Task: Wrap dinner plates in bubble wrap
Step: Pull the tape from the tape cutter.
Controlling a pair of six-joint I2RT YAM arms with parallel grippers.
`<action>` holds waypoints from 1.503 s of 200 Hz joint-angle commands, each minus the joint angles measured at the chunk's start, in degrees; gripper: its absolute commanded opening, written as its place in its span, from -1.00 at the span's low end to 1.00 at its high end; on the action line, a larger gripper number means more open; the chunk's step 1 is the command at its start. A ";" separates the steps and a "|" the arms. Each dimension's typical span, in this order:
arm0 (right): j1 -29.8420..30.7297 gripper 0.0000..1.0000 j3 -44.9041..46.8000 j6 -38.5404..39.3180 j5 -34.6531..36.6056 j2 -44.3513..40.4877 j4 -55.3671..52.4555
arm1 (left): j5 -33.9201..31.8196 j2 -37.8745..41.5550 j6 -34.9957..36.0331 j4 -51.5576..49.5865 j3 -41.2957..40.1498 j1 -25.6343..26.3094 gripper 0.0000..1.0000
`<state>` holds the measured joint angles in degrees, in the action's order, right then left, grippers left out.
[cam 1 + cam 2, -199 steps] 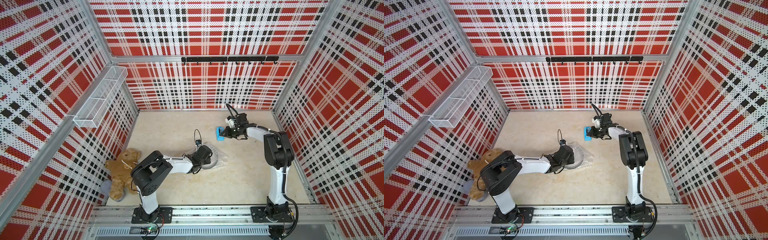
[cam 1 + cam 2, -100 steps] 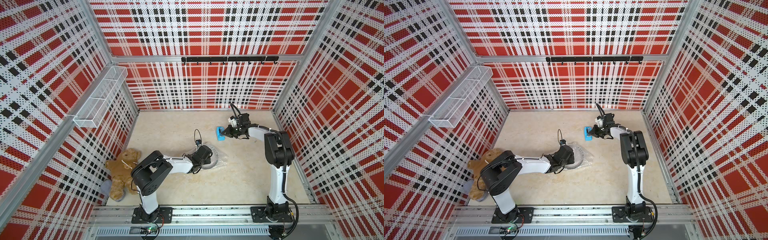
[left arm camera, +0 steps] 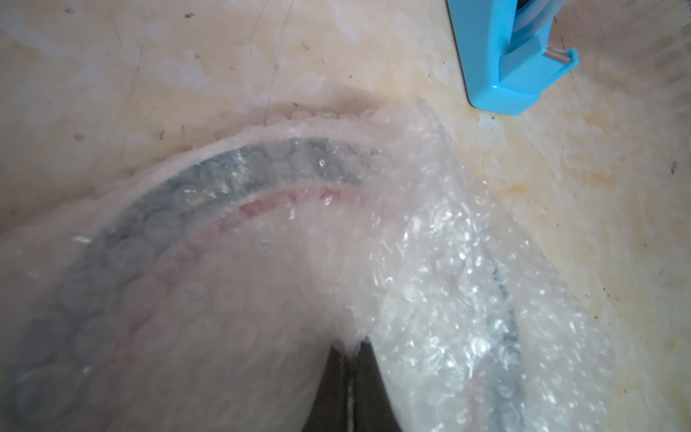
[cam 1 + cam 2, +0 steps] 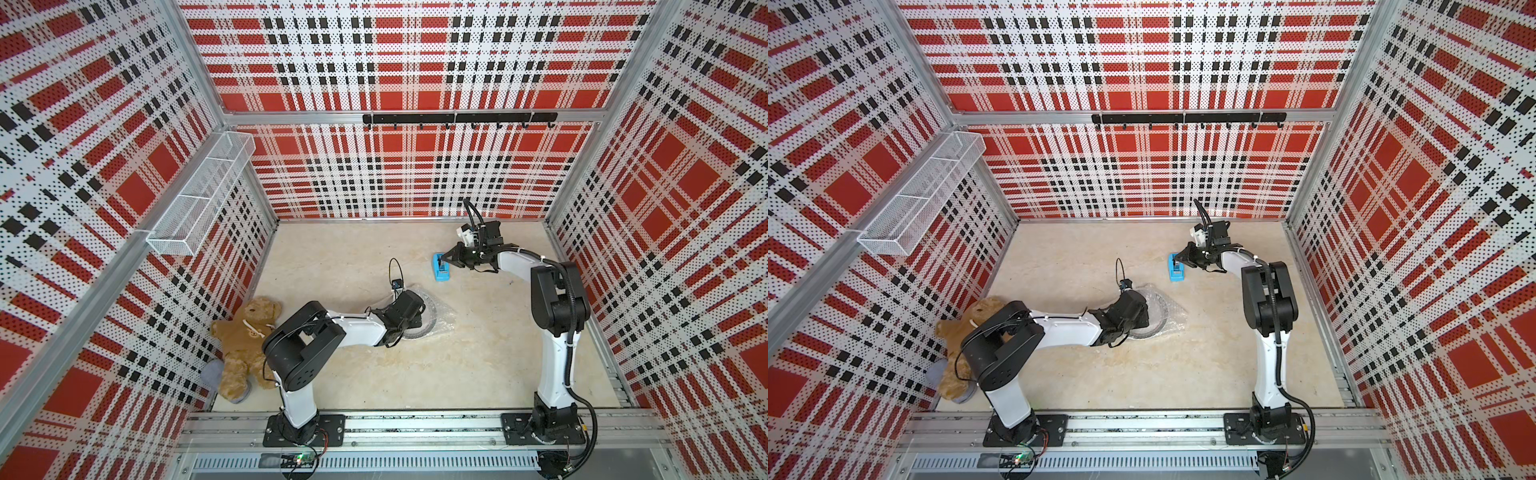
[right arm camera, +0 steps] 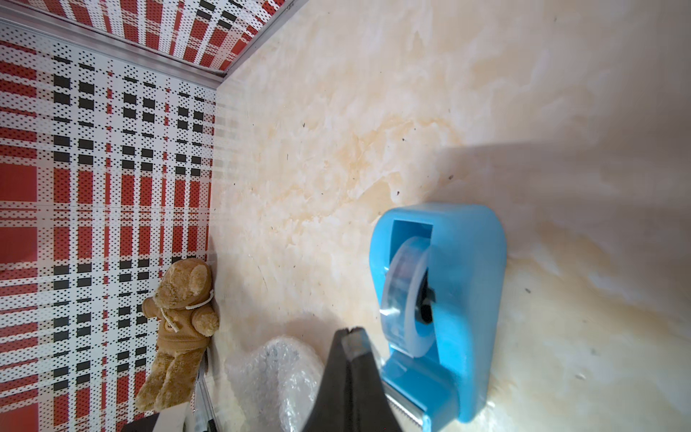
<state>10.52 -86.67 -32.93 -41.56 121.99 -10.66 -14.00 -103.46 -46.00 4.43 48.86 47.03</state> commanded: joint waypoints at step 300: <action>2.40 -1.00 -10.36 6.05 1.51 -2.17 -11.65 | 5.87 -5.81 0.82 -12.34 -2.68 1.49 -1.00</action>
<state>12.10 -93.80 -28.14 -40.16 119.13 -20.93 -14.02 -103.66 -45.80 4.43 49.06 47.07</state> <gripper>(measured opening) 0.041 0.066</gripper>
